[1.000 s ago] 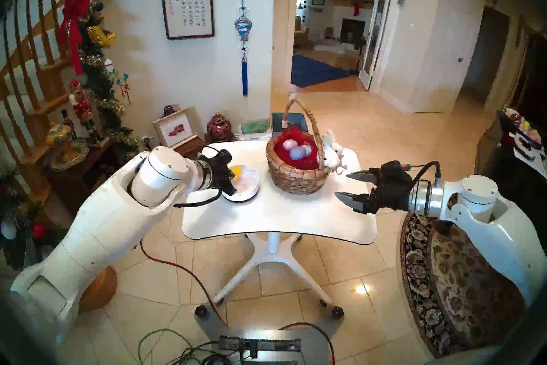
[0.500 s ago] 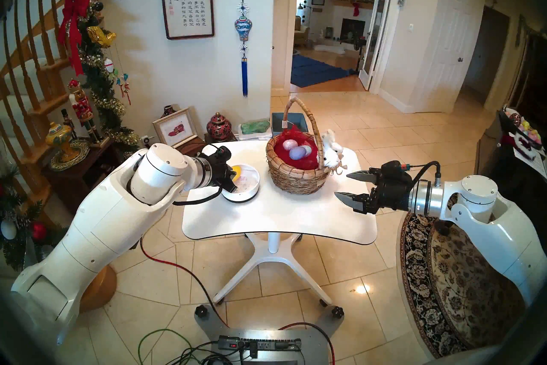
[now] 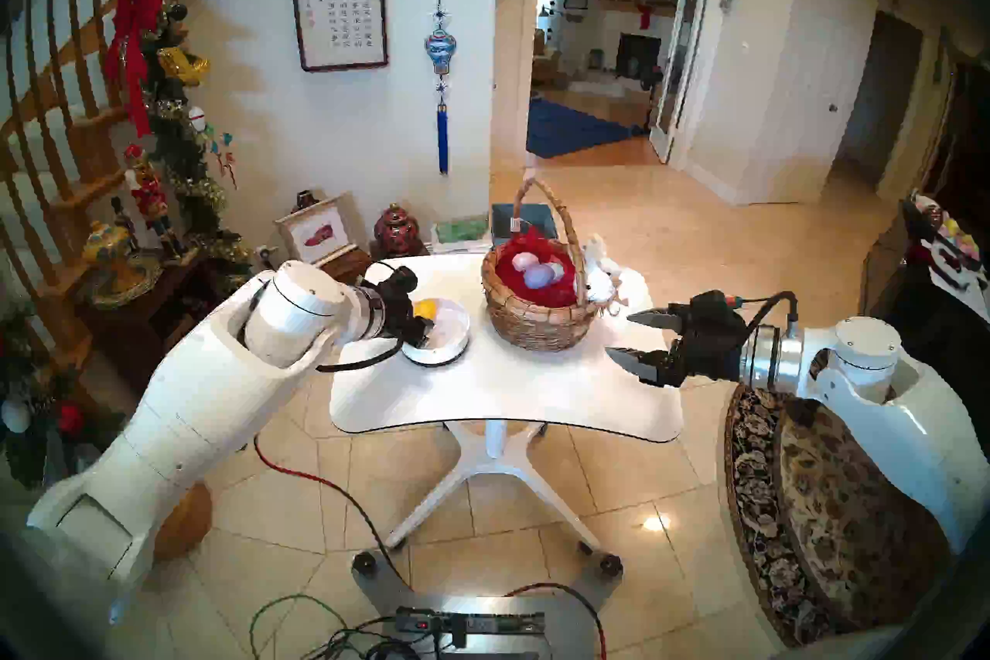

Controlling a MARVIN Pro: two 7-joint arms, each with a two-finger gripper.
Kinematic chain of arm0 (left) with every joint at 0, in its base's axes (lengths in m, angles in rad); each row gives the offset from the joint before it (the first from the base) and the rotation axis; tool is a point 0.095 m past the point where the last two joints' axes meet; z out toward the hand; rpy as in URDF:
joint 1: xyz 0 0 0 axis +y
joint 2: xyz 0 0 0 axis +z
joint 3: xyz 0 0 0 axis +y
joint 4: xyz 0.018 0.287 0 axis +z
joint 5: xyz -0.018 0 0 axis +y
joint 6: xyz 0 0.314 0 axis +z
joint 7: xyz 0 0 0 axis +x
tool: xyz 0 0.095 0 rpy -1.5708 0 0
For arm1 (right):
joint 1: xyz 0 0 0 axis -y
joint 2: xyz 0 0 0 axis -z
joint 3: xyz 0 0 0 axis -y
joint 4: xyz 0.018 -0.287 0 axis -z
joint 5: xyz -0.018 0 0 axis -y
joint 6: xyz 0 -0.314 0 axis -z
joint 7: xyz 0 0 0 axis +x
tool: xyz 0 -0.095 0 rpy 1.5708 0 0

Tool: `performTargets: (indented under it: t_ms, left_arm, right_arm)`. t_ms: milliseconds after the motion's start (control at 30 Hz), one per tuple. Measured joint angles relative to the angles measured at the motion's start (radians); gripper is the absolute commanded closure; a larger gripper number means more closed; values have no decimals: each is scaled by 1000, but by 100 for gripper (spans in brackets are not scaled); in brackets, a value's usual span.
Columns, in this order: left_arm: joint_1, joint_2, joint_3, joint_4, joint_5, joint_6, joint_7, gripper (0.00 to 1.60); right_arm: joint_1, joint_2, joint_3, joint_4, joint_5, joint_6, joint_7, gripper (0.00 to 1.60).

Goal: Put easter egg into basket

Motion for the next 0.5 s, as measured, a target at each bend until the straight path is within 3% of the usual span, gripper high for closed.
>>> performTargets:
  t_ms: [500]
  left_arm:
    - [-8,-9,1,23,5,-10,-15,44]
  right_arm:
    - [0,0,0,0,0,0,0,0]
